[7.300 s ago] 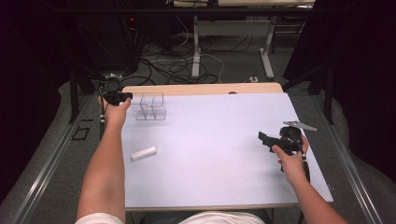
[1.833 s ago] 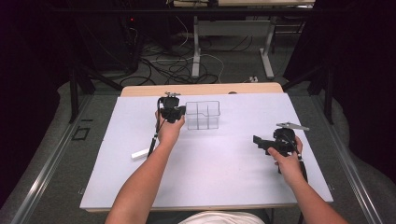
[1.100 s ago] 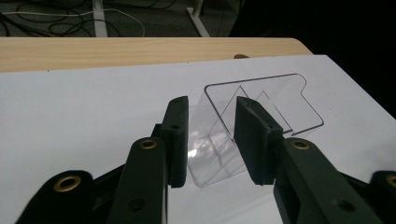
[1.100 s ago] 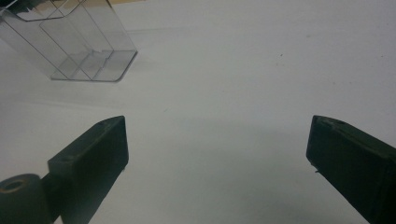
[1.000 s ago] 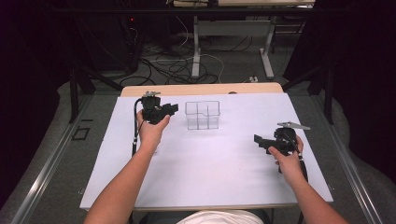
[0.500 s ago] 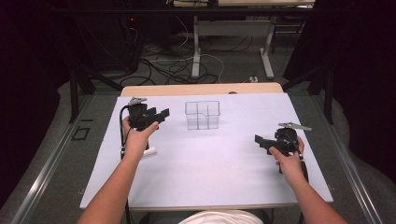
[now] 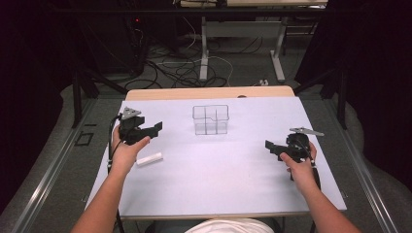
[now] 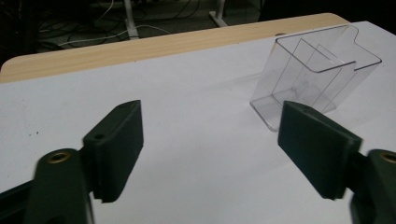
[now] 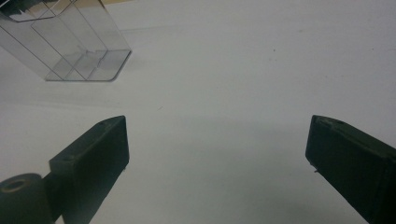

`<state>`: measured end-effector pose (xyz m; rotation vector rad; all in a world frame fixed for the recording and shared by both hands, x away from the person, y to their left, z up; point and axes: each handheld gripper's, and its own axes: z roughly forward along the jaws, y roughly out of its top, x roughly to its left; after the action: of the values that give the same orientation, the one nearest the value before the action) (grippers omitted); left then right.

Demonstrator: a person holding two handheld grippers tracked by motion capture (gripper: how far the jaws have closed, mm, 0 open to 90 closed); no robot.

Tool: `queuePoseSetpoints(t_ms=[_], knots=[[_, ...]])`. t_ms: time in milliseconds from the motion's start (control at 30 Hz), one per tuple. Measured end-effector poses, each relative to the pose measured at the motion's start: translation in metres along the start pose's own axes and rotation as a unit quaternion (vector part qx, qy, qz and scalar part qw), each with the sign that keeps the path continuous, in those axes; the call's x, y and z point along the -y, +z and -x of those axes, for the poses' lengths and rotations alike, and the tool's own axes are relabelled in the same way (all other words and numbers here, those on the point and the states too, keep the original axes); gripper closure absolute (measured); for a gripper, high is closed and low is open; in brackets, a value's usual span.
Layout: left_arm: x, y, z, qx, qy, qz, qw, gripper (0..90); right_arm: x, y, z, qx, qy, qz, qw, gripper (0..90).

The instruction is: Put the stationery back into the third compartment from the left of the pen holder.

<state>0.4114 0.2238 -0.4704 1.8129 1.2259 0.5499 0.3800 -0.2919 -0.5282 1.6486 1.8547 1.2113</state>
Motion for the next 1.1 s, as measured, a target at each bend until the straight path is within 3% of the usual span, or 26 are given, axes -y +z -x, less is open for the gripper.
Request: queuePoseSetpoints(t_ms=[233,400,700,1100], knots=[[0.01,-0.007,-0.011,-0.011,0.006,-0.011,0.9999,9.9,0.0,0.0,0.0,0.001,0.0,0.002,1.0,5.6],[0.016,-0.008,-0.014,-0.018,0.041,-0.026,0.9987,2.8,0.0,0.0,0.0,-0.001,-0.002,-0.002,1.0,5.6],[0.021,-0.015,-0.02,0.005,0.084,-0.053,0.995,2.7,0.0,-0.001,0.0,0.0,-0.004,0.004,1.0,5.7],[0.031,-0.023,-0.031,0.005,0.098,-0.086,0.9914,6.1,-0.002,-0.005,-0.004,-0.002,-0.028,0.004,0.9996,6.5]])
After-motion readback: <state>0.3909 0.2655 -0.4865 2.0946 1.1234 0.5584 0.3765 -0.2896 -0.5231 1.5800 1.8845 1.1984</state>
